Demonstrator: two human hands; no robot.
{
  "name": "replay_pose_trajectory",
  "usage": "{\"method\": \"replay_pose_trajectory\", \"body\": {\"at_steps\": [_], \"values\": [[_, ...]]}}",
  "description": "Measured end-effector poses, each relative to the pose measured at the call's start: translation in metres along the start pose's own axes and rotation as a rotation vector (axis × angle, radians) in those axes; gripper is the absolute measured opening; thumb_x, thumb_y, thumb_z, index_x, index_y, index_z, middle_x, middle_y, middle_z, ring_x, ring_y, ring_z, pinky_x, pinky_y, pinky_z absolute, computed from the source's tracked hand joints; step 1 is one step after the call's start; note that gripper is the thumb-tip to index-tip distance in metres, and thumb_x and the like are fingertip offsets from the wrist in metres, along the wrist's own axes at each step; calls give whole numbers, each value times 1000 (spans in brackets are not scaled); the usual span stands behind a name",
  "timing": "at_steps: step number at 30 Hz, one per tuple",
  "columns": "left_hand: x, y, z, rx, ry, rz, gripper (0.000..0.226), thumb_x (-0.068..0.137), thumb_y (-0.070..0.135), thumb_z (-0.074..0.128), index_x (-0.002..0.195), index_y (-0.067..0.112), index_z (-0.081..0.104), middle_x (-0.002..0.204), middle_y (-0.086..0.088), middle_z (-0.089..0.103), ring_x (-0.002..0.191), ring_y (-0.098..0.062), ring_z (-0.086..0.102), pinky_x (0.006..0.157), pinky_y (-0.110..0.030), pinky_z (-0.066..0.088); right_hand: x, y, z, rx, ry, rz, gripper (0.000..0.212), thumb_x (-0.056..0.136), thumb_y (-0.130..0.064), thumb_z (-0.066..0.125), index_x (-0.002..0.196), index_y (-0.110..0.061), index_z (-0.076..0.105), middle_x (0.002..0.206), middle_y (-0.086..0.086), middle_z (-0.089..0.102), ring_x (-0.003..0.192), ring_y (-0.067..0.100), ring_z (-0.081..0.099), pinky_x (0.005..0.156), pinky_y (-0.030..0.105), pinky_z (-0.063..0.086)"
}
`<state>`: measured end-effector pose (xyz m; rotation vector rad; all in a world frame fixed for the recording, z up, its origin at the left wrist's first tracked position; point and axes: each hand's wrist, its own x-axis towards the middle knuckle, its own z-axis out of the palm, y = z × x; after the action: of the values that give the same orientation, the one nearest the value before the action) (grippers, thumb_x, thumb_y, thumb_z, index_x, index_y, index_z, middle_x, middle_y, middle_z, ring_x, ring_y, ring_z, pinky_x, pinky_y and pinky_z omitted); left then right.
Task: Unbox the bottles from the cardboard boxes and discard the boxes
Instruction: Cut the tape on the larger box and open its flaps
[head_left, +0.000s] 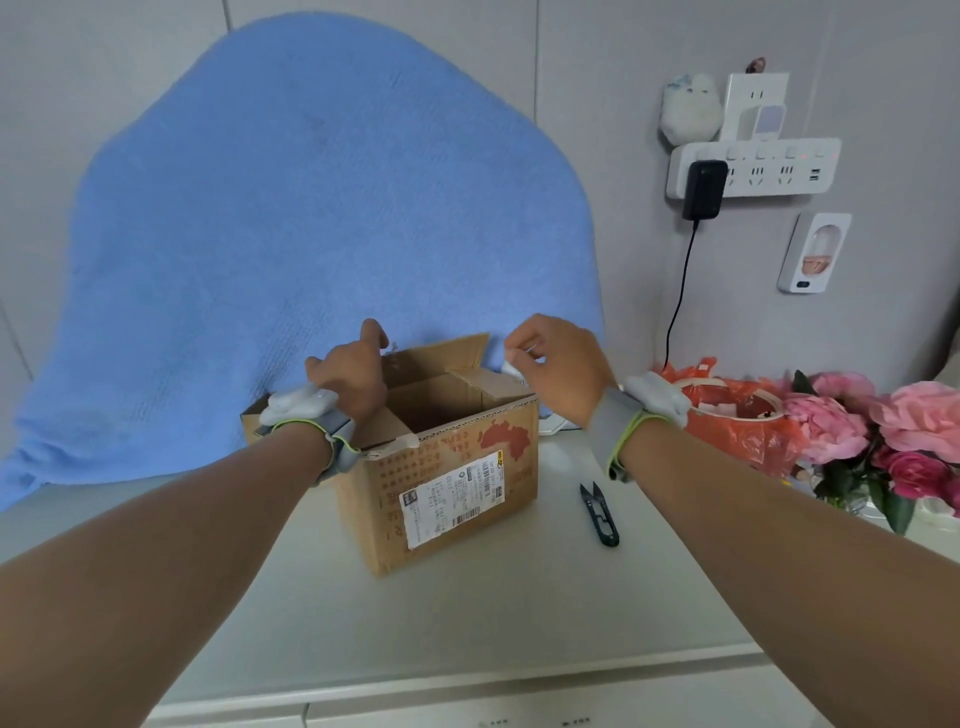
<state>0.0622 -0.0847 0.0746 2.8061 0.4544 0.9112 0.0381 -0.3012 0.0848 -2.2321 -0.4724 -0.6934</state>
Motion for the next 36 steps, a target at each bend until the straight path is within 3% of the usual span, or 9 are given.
{"method": "replay_pose_trajectory", "body": {"at_steps": [6,14,19,24,27,28,30,33,36], "values": [[-3,-6,0,-102,57,10,35,92,-7,39,121,13,44,105,-14,68,87,-29,57,78,-28,25,-5,-27,25,-53,-512,-57,22,96,-14,54,116,-14,63,105,2,75,101,13,69,91,28,52],[-1,-17,8,-132,146,17,33,92,-6,40,114,16,50,99,-13,63,89,-29,53,94,-36,29,2,-32,35,-552,-529,-15,42,96,-39,52,122,-7,63,124,11,63,117,29,57,93,30,42],[6,-24,21,-222,230,8,37,86,-8,40,108,18,54,87,-10,56,75,-22,29,86,-36,32,8,-17,36,-624,-460,208,85,84,-63,56,148,-12,33,160,14,18,147,34,12,118,46,20],[18,-32,35,-268,308,67,37,81,-5,40,99,25,50,82,-2,55,79,-23,33,81,-34,31,7,-4,31,-405,-555,353,82,84,-66,54,140,-7,46,139,11,53,126,26,51,96,27,40],[17,-31,44,-126,409,115,22,82,10,45,99,17,57,94,-8,59,101,-32,50,107,-50,27,3,-3,32,-381,-539,377,89,86,-66,53,149,-8,30,141,11,50,127,26,51,86,25,36],[16,-31,47,-28,354,125,23,85,21,49,104,14,60,109,-11,59,116,-35,48,111,-59,18,1,-2,33,-377,-521,377,92,85,-67,53,151,-9,24,141,11,50,127,26,51,88,26,37],[13,-30,48,164,24,50,65,82,62,55,124,12,56,146,-14,41,143,-38,22,110,-69,-4,-4,-1,35,-363,-471,376,97,84,-68,53,154,-13,16,141,15,48,125,29,52,94,30,41],[8,-22,43,142,-360,-98,126,62,88,53,152,6,22,162,-22,5,148,-44,-9,116,-62,-1,-14,1,39,-403,-421,358,93,84,-73,47,151,-13,24,141,19,43,122,34,53,94,33,41],[3,-6,28,260,-393,-143,78,84,51,61,145,11,35,155,-17,31,146,-37,19,116,-52,16,-22,3,43,-457,-397,353,94,83,-77,40,149,-12,27,143,20,39,127,38,46,104,43,39]]}}
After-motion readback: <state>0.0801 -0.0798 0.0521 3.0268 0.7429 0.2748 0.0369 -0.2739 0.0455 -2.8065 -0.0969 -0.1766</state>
